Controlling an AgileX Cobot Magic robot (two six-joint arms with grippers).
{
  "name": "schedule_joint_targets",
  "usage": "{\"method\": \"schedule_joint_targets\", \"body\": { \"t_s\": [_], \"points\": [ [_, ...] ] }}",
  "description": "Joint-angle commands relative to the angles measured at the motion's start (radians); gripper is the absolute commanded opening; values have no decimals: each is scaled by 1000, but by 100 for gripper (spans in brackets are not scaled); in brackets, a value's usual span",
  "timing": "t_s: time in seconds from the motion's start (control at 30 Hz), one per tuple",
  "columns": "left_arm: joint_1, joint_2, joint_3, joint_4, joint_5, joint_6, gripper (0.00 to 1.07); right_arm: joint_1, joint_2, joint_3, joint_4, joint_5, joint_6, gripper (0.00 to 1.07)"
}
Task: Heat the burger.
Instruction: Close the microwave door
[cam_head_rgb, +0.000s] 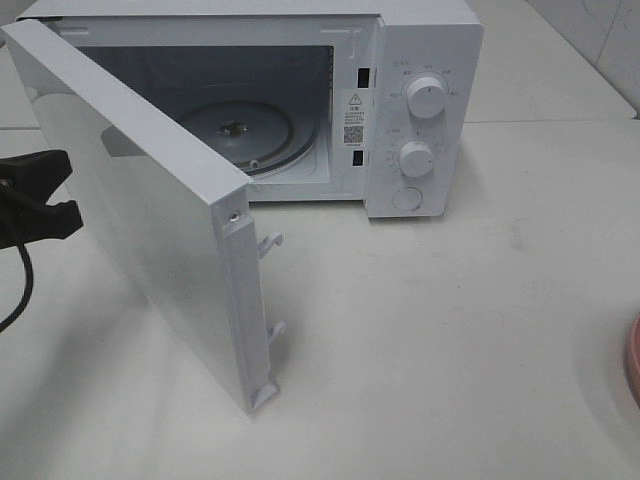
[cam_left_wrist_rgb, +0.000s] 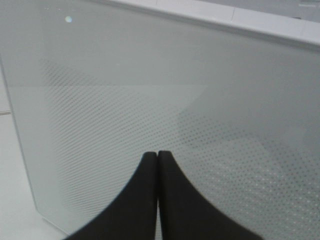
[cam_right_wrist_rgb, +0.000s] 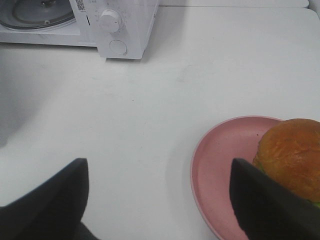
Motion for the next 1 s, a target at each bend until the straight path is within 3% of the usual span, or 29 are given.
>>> {"method": "schedule_joint_targets", "body": {
  "t_s": [0.03, 0.2, 0.57, 1.0],
  "points": [
    [-33, 17, -21, -39, -16, 16, 0, -8, -26, 2, 0, -5, -15, 75],
    [-100, 58, -59, -123, -12, 17, 0, -8, -26, 2, 0, -5, -15, 75],
    [-270, 153, -193, -389, 53, 141, 0, -8, -26, 2, 0, -5, -15, 75],
    [-328, 237, -384, -469, 172, 159, 0, -8, -26, 2, 0, -5, -15, 75]
  ]
}}
